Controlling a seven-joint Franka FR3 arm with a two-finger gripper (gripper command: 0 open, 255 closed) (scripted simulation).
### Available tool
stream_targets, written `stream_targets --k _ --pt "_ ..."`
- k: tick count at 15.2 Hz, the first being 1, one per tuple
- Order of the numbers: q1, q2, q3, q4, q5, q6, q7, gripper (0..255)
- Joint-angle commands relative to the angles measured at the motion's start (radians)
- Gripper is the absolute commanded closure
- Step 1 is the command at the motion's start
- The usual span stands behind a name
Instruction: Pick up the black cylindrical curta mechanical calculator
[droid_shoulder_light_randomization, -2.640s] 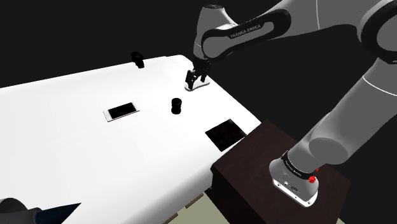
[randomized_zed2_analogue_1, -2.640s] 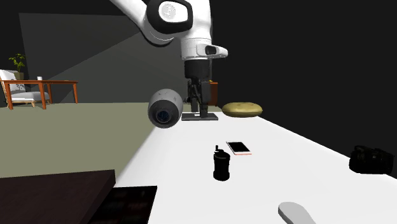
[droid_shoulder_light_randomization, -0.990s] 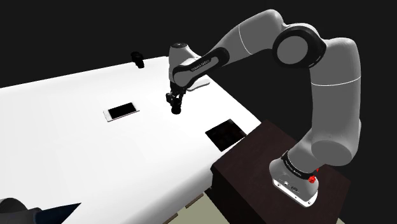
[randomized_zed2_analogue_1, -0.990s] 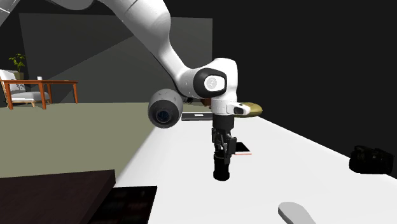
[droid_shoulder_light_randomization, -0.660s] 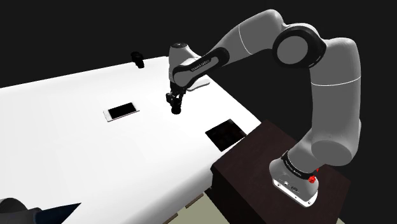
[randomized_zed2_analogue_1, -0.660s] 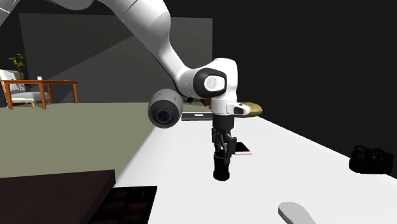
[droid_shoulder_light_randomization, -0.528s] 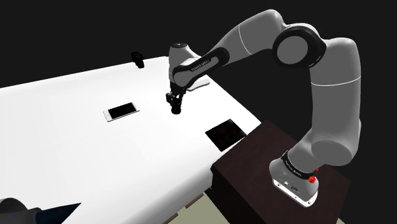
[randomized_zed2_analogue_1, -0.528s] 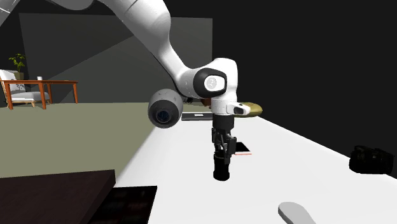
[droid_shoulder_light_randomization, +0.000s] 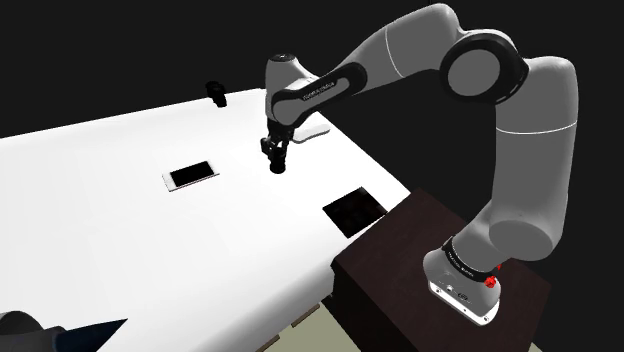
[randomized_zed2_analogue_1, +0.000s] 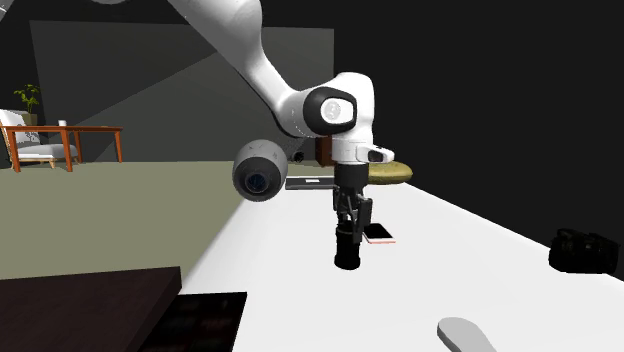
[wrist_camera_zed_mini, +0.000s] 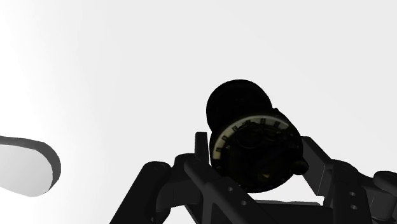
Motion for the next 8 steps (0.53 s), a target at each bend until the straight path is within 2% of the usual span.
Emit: stream_targets --k 1,8 --pt "-0.002 -0.018 0.003 0.003 0.004 -0.021 -0.003 255" --pt "-0.007 -0.066 0.011 0.016 0.016 -0.081 -0.01 255"
